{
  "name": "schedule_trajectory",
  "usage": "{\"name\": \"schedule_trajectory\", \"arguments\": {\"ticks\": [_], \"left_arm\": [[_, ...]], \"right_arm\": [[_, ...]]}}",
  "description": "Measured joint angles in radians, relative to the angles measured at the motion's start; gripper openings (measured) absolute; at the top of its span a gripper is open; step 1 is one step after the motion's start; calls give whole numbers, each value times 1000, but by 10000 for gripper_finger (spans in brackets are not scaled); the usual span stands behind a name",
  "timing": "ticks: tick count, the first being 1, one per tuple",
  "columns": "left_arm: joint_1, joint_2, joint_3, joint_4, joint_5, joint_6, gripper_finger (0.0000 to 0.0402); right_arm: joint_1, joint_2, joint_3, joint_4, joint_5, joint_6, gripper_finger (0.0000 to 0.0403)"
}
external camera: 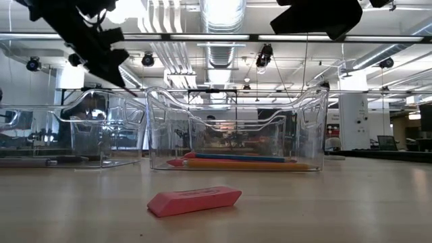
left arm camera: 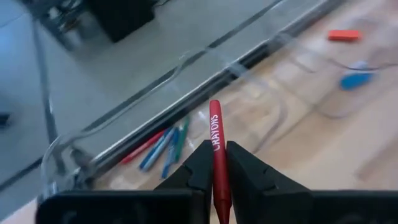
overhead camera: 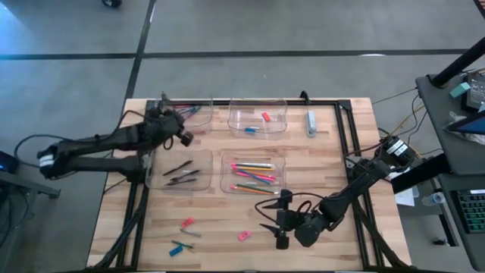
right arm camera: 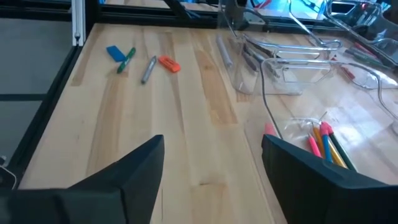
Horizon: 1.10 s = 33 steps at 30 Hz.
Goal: Sort crayons/erasers/pens/pencils in bins
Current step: Put the red crayon into the top left transparent bin, then put the gray crayon into the top left transparent bin
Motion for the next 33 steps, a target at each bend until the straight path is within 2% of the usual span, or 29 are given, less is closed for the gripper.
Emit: {"name": "schedule_trajectory", "arguments": {"ticks": [3, 7, 10, 14, 16, 19, 22, 26, 29, 33], "left_arm": [[65, -7, -17, -5, 9, 2, 32], [97, 5, -5, -3, 30, 11, 65], [98, 22, 12, -4, 84, 28, 110], [97, 38, 51, -19, 90, 56, 183], [86, 28, 88, -44, 141, 61, 211], [37, -3, 154, -37, 298, 98, 229], [-88, -41, 214, -24, 424, 106, 226], [-399, -61, 228, -25, 443, 73, 205], [-669, -21, 219, -32, 372, 10, 191], [-981, 106, 234, -47, 245, -77, 173]], "right_arm": [[-2, 0, 0, 2, 6, -3, 256], [-2, 0, 0, 1, 6, -1, 260], [-2, 0, 0, 2, 6, -1, 260], [-2, 0, 0, 2, 6, 4, 256], [-1, 0, 0, 2, 6, 10, 256], [-1, 0, 0, 0, 6, 11, 258], [-2, 0, 0, -7, 6, 12, 257], [0, 0, 0, -21, 6, 17, 253], [0, 0, 0, -21, 6, 18, 252], [0, 0, 0, -20, 6, 18, 251]]}}
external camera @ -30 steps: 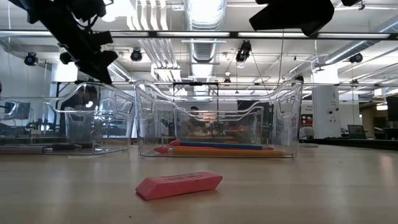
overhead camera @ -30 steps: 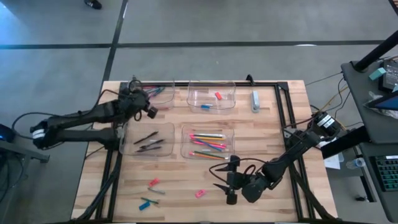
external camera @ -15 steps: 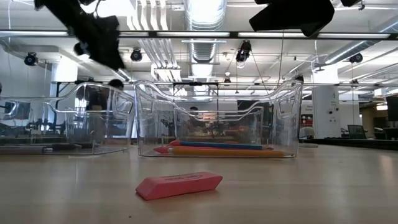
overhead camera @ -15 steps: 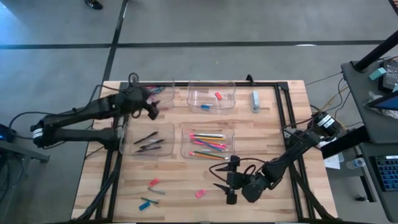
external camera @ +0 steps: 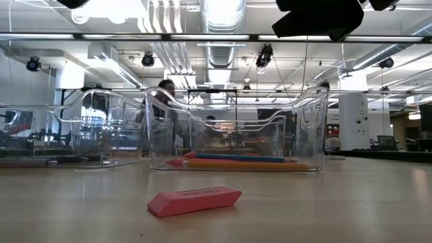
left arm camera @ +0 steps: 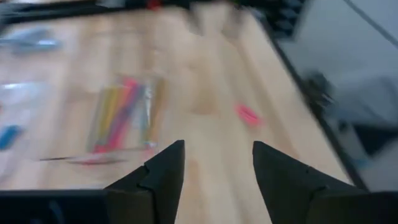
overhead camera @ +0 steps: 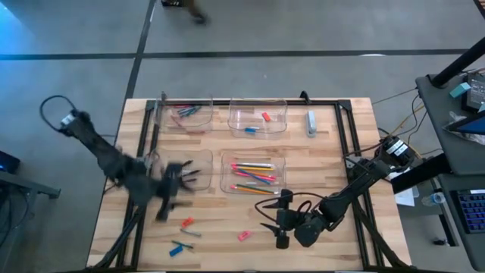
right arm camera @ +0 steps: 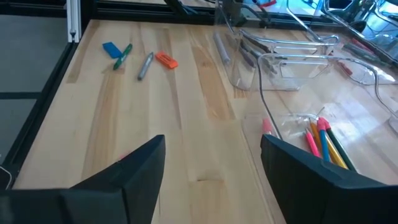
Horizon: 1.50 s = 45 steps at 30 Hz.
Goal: Sort crayons/erasers/pens/pencils in bins
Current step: Put the gray crayon into the top left transparent bin
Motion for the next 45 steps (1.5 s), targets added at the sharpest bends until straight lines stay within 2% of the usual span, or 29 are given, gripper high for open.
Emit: {"name": "schedule_trajectory", "arguments": {"ticks": [2, 5, 11, 16, 20, 29, 45], "left_arm": [[-115, 82, 27, -19, -29, -61, 165], [-232, 212, 68, -73, -40, -198, 152], [-336, 432, 108, -139, 2, -427, 131], [-345, 563, 100, -137, 41, -493, 127], [-331, 624, 94, -99, 46, -472, 127], [-262, 662, 55, 57, 101, -375, 127], [-229, 840, 56, 169, 133, -303, 127]], "right_arm": [[0, 0, 0, 0, 0, 0, 251], [0, 0, 0, 0, 0, 1, 251], [0, 0, 0, 0, 0, 9, 249], [0, 0, 0, 0, 0, 8, 249], [0, 0, 0, 0, 0, 8, 246], [0, 0, 0, 0, -1, 8, 244], [0, 0, 0, 0, -1, 8, 247]]}}
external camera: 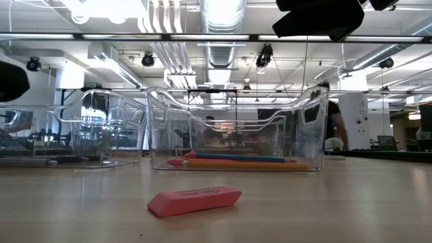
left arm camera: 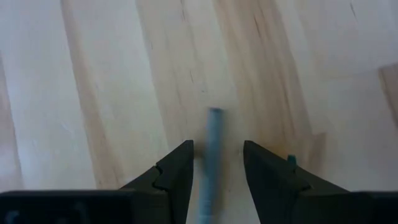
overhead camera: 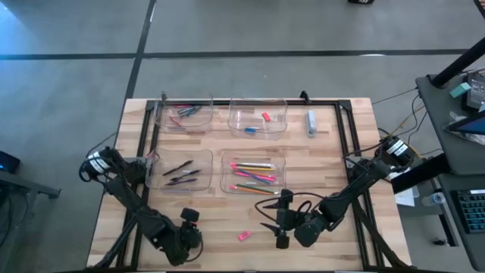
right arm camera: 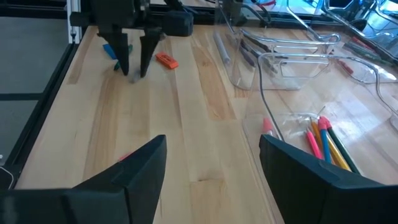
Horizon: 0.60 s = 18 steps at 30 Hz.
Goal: Sort crayons/erasers/pens/pencils in bins
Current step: Put the gray crayon into the top left transparent bin
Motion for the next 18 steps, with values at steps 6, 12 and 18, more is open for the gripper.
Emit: {"name": "schedule_trajectory", "arguments": {"ticks": [6, 12, 18], "left_arm": [[17, 12, -2, -3, 8, -5, 127], [22, 17, -4, -7, 2, -7, 104], [25, 26, -5, -13, -11, -9, 41]], "right_arm": [[0, 0, 0, -2, 0, 0, 242], [0, 0, 0, -2, 0, 0, 244], [0, 0, 0, -2, 0, 0, 240]]}}
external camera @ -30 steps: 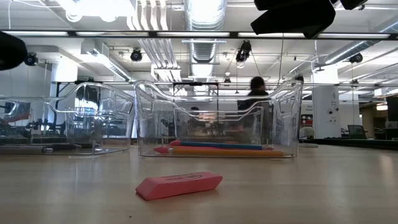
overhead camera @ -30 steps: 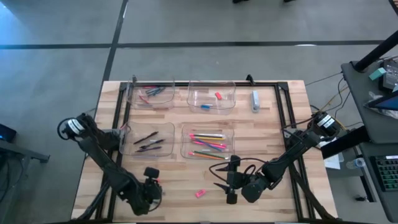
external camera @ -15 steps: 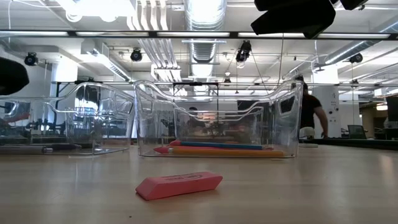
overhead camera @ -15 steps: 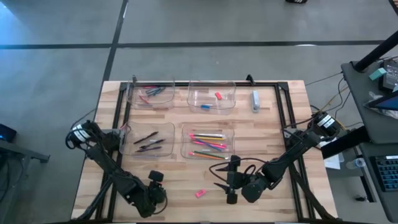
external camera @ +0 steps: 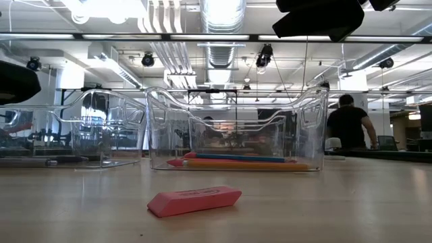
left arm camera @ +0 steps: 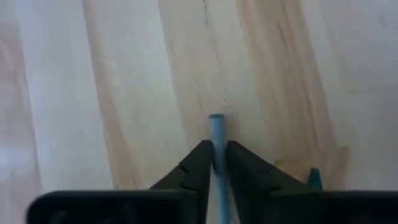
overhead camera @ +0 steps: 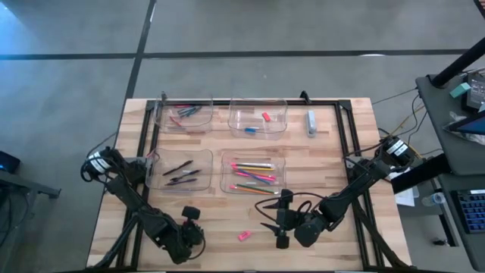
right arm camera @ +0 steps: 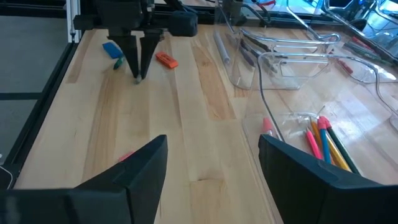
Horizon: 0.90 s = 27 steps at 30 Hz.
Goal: Sort crayons/erasers/pens/pencils in bins
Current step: Put the gray crayon into the top left transparent bin
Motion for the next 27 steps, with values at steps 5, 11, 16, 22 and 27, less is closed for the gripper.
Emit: {"name": "schedule_trajectory", "arguments": {"ticks": [5, 11, 16, 22, 27], "left_arm": [[15, -1, 5, 2, 9, -19, 8], [39, -45, 46, -34, 38, -17, 8], [60, -161, 88, -141, 3, 3, 8], [122, -322, 129, -379, -115, 82, 7], [264, -461, 120, -602, -286, 196, 7]], "right_arm": [[0, 0, 0, 0, 0, 0, 242], [0, 0, 0, -1, 0, 0, 238], [0, 0, 0, -2, 0, 0, 238], [0, 0, 0, -2, 0, 0, 235], [0, 0, 0, -2, 0, 0, 235]]}}
